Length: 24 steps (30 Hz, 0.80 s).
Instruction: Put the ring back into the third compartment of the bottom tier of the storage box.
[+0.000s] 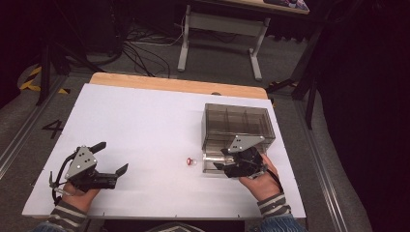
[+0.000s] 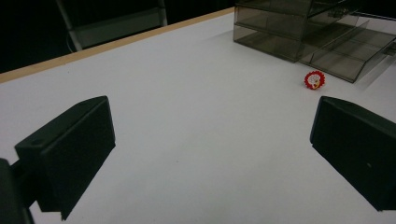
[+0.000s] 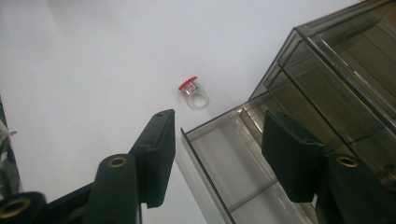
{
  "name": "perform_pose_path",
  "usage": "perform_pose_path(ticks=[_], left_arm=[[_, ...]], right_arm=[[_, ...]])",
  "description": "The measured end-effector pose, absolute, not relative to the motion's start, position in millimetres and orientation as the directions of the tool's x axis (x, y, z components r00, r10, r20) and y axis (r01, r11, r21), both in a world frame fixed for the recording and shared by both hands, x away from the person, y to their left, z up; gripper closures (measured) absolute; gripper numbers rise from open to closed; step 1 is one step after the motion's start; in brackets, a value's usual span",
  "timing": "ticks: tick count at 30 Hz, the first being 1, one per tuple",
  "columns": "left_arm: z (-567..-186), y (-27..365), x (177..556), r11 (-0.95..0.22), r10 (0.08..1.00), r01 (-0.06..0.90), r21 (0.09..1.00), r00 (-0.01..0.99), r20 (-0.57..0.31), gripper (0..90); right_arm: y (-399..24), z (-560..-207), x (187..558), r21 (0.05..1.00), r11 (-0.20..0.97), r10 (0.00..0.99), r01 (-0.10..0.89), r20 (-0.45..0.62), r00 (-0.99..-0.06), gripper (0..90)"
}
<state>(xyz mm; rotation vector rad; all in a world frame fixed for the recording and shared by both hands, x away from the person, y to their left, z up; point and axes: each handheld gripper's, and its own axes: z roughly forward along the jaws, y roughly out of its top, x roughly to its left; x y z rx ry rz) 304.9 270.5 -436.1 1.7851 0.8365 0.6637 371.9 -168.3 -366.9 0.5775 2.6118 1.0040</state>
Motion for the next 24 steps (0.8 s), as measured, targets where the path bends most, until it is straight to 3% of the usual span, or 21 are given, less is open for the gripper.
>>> perform_pose_path(ticks=[24], left_arm=[[-436.1,270.5,304.8,-0.244,0.792,0.235,0.941,0.609,0.054,0.8]], right_arm=[[-125.9,-370.9,382.1,0.675,0.703,0.383,0.224,-0.095,-0.919,42.6]])
